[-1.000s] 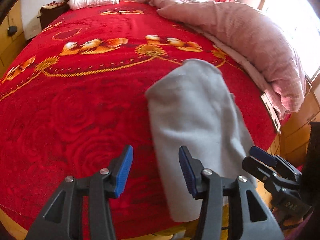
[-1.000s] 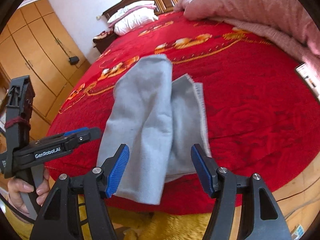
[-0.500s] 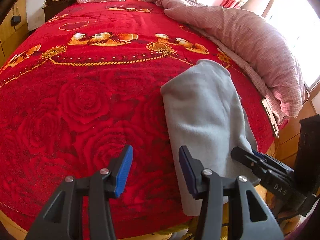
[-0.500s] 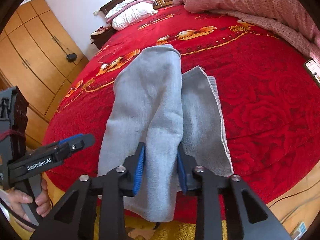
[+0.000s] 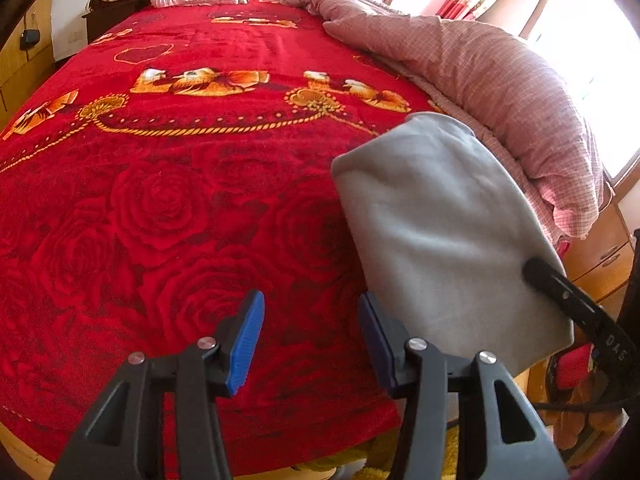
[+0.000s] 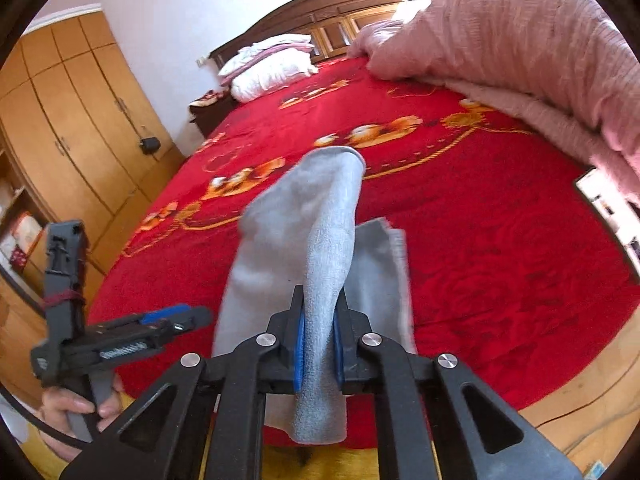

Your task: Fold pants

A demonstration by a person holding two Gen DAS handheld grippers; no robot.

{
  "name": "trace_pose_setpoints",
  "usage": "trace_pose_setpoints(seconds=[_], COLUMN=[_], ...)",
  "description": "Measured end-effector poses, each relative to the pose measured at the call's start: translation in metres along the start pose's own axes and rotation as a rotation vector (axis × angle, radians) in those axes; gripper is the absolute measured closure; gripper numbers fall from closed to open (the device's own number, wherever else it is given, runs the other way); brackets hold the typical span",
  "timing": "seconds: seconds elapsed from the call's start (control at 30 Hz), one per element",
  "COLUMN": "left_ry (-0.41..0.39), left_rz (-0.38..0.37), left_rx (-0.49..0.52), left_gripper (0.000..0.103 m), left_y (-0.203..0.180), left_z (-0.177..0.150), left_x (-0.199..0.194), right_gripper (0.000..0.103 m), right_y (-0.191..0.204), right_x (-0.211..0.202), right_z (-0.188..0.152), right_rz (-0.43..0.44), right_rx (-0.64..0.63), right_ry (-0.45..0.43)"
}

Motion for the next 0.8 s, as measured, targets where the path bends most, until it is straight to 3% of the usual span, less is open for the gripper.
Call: trace_pose_setpoints(seconds=[0.23, 0.3, 0.37, 0.6, 0.67, 0.8], left_ry=[-0.001, -0.014, -0.007, 0.061, 0.07, 0.079], left_rz=[-0.062, -0.072, -0.075, -0.093, -0.091, -0.105], left_rx=[0.026, 0.051, 0.073, 0.075, 0.075, 0.071], left_gripper=[0.048, 0.045, 0.044, 0.043, 0.042, 0.039], left_y=[-0.029, -0.04, -0.049, -0.062, -0.064, -0.064], left_z=[0.01, 0.012, 0.013, 0.004, 0.003, 0.002], left_x=[0.008, 0.012, 0.02, 0.047, 0.053, 0.061], right_gripper=[0.09, 0.081, 0.064, 0.058, 0.052, 0.051], right_y=[-0.038, -0.042, -0.048, -0.049, -0.048, -0.051], right_x=[0.04, 0.042, 0.039, 0.022, 0.03, 0.055], right_z=[-0.025, -0.028, -0.026, -0.018, -0.018, -0.03], right_rz=[-0.053, -0.066, -0.079, -0.032, -0.026, -0.004], right_rx=[0.073, 0.077, 0.092, 0.115, 0.105, 0.136], right_ry=[0.098, 0.088, 0.091, 0.071, 0.076, 0.134])
Point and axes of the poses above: each gripper's, at about its wrist camera, not at the fingertips, and x roughly the way its jaws point, y to its left, z to its top, the point moved 2 cm from there along x, roughly the way its jaws point, and after that the axes turned 5 degrees about -y, right-handed, at the moved point
